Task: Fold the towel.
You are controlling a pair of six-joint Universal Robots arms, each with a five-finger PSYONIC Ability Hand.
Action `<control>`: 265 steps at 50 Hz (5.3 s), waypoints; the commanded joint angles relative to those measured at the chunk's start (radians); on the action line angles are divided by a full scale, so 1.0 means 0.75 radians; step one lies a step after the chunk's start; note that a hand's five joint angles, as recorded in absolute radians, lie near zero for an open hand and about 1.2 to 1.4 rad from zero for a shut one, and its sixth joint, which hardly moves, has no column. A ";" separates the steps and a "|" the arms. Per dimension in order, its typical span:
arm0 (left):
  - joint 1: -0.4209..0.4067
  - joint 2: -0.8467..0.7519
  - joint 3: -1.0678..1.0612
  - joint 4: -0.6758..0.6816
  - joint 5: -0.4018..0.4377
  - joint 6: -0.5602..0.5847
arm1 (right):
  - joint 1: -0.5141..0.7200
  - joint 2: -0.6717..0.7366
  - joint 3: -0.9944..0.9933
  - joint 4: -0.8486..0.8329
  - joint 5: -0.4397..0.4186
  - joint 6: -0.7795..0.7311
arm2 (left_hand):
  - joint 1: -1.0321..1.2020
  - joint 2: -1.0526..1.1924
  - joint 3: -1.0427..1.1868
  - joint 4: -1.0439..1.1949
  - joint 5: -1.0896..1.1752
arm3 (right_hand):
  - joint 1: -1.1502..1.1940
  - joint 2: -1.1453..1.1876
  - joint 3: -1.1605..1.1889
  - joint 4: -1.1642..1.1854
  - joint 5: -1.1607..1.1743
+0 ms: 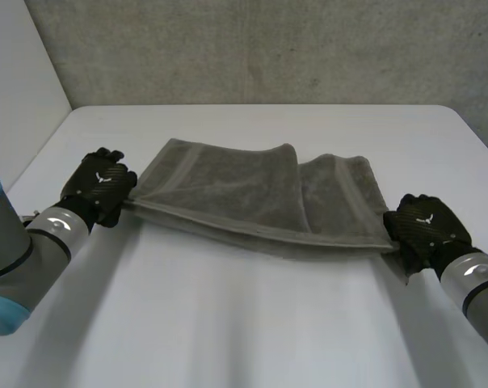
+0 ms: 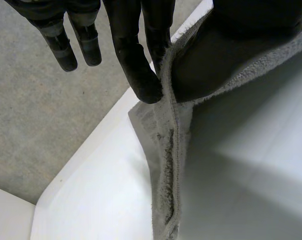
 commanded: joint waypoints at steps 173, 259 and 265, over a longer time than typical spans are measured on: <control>-0.063 -0.294 0.608 -0.232 0.059 -0.406 | 0.033 0.687 -1.336 0.405 -0.087 -0.289 | -1.350 -1.427 -0.056 -0.075 -1.446 | -1.492 -1.490 -0.067 -0.103 -1.540; -0.012 -0.120 0.260 -0.221 0.077 -0.410 | -0.086 0.330 -0.383 0.163 -0.218 -0.363 | -1.397 -1.474 -0.056 -0.075 -1.493 | -1.138 -1.136 -0.067 -0.103 -1.186; -0.008 -0.120 0.246 -0.219 0.079 -0.410 | -0.111 0.376 -0.375 0.159 -0.176 -0.369 | -1.397 -1.474 -0.056 -0.075 -1.493 | -1.134 -1.132 -0.067 -0.103 -1.182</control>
